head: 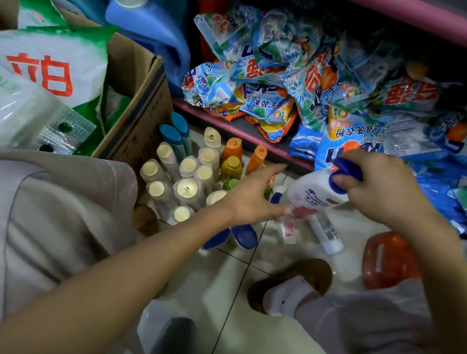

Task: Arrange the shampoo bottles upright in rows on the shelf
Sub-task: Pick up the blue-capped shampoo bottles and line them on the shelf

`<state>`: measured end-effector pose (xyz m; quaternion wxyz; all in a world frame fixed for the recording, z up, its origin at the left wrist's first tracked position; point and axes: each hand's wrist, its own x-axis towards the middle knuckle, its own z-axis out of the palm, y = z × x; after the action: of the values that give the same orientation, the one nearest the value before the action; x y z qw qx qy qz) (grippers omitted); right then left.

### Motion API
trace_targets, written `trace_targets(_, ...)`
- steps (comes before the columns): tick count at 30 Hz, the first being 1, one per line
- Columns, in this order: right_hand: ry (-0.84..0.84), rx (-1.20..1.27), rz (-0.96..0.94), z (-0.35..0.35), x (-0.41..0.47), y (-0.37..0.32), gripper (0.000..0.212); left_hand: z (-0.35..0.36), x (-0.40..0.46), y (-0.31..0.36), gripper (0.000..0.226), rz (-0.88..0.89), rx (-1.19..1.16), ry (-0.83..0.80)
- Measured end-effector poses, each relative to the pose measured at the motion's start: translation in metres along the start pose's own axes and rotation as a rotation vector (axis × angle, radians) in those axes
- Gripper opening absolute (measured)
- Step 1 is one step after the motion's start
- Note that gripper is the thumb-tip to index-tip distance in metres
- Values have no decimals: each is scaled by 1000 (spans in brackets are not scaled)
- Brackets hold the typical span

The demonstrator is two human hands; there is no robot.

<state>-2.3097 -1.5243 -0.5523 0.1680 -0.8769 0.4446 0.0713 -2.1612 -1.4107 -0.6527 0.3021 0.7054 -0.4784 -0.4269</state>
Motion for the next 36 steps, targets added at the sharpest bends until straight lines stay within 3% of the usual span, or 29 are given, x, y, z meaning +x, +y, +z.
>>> trace_targets(5, 129, 125, -242, -45, -24, -43, 31, -14, -2, 27, 74, 41, -252, 34)
trace_targets(8, 261, 315, -335, -56, -24, -60, 29, -33, -9, 39, 59, 69, -240, 136)
trace_targets(11, 392, 709, -347, -47, -10, -66, 27, -69, -14, 50, 50, 71, -133, 219)
trace_targets(14, 499, 710, -178, -3, 12, -59, 29, -114, -20, 54, 38, 39, -180, 330)
trace_targets(15, 434, 596, -88, 22, 18, -53, 36, -126, -23, 52, 34, 29, -239, 378)
trace_targets(17, 71, 307, 57, 79, 21, -44, 38, -142, -26, 48, 31, 23, -396, 459)
trace_targets(19, -293, 83, 39, 132, 9, -40, 35, -147, -23, 47, 27, -1, -546, 531)
trace_targets(21, -456, 44, -68, 169, -7, -41, 48, -148, -18, 48, 25, -40, -669, 591)
trace_targets(24, -482, 159, -99, 198, -13, -44, 70, -150, -14, 50, 30, -103, -787, 600)
trace_targets(28, -415, 37, -121, 213, -8, -46, 69, -152, -17, 49, 26, -124, -806, 587)
trace_targets(32, -329, 12, -44, 207, -9, -45, 57, -153, -21, 53, 28, -126, -783, 557)
trace_targets(36, -280, 96, 72, 147, -17, -40, 29, -161, -20, 66, 33, -65, -771, 550)
